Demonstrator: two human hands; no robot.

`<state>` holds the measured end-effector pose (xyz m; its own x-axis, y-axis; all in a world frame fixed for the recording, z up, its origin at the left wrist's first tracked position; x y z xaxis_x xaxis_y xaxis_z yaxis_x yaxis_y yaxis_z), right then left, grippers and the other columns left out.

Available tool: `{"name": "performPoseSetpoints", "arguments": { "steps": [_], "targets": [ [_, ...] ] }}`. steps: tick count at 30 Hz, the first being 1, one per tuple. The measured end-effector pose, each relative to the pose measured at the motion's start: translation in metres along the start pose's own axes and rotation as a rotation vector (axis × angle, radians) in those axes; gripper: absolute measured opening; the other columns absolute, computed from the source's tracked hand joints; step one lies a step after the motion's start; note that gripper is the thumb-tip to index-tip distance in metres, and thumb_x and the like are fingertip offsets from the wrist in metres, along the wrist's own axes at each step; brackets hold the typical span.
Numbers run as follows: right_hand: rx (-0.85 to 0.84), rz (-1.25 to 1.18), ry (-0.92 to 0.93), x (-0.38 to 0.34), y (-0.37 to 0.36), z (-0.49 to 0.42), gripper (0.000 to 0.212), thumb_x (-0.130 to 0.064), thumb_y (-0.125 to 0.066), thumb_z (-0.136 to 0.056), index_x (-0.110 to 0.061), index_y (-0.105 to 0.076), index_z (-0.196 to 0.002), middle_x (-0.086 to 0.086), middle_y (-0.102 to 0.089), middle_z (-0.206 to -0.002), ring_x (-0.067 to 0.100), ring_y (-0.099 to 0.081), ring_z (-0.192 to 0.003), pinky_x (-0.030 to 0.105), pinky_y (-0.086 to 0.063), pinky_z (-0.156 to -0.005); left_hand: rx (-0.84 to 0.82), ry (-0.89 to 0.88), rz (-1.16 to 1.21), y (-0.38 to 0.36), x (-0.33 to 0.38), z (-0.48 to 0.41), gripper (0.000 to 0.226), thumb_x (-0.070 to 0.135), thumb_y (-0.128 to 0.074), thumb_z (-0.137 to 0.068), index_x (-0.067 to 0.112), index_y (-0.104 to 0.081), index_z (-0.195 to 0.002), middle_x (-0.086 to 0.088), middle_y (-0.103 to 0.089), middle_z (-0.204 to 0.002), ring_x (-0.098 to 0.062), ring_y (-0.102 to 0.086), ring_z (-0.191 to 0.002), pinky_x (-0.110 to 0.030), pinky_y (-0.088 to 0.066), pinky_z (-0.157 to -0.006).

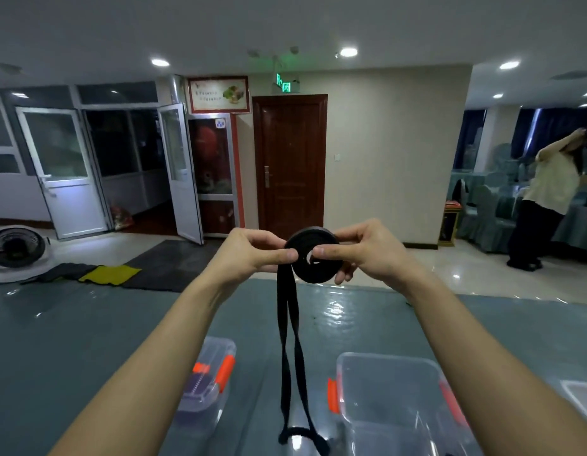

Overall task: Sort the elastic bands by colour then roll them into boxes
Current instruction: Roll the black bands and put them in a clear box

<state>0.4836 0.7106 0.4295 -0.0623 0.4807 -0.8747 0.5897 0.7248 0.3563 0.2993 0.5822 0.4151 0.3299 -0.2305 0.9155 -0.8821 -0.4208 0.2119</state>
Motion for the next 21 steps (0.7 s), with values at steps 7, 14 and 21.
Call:
{"name": "performPoseSetpoints", "arguments": {
  "steps": [7, 14, 21],
  "targets": [
    [0.006, -0.004, -0.02, 0.019, -0.02, 0.006, 0.041, -0.048, -0.094, -0.071, -0.025, -0.088, -0.104, 0.014, -0.082, -0.085, 0.027, -0.075, -0.06, 0.025, -0.057, -0.054, 0.0, -0.101, -0.501, 0.012, -0.004, 0.003, 0.056, 0.07, -0.096, -0.042, 0.028, -0.083, -0.077, 0.01, -0.081, -0.072, -0.005, -0.08, -0.072, -0.021, -0.059, -0.07],
    [0.062, -0.125, -0.014, 0.03, -0.029, 0.013, 0.036, -0.04, -0.094, -0.076, -0.021, -0.088, -0.106, 0.014, -0.083, -0.091, 0.027, -0.074, -0.06, 0.024, -0.055, -0.053, 0.011, -0.092, -0.184, 0.011, -0.032, 0.014, 0.057, 0.049, -0.099, -0.059, 0.01, -0.077, -0.094, -0.015, -0.082, -0.079, -0.031, -0.083, -0.083, -0.041, -0.065, -0.091],
    [0.019, -0.133, -0.116, 0.058, -0.05, 0.03, 0.044, -0.04, -0.092, -0.078, -0.017, -0.083, -0.114, 0.013, -0.083, -0.098, 0.03, -0.078, -0.069, 0.031, -0.062, -0.058, -0.073, 0.029, -0.171, 0.003, -0.058, 0.033, 0.033, 0.029, -0.102, -0.067, 0.021, -0.087, -0.095, -0.008, -0.085, -0.089, -0.024, -0.084, -0.091, -0.028, -0.062, -0.087]
  ]
}}
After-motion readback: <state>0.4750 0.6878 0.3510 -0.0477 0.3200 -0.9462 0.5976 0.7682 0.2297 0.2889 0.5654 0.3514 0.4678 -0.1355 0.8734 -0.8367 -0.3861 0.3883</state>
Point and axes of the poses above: each hand's wrist, its own z-axis away from the middle knuckle, its own y-axis out of the back of the hand, x = y × z, the point moved 6 cm from there along -z, towards the middle knuckle
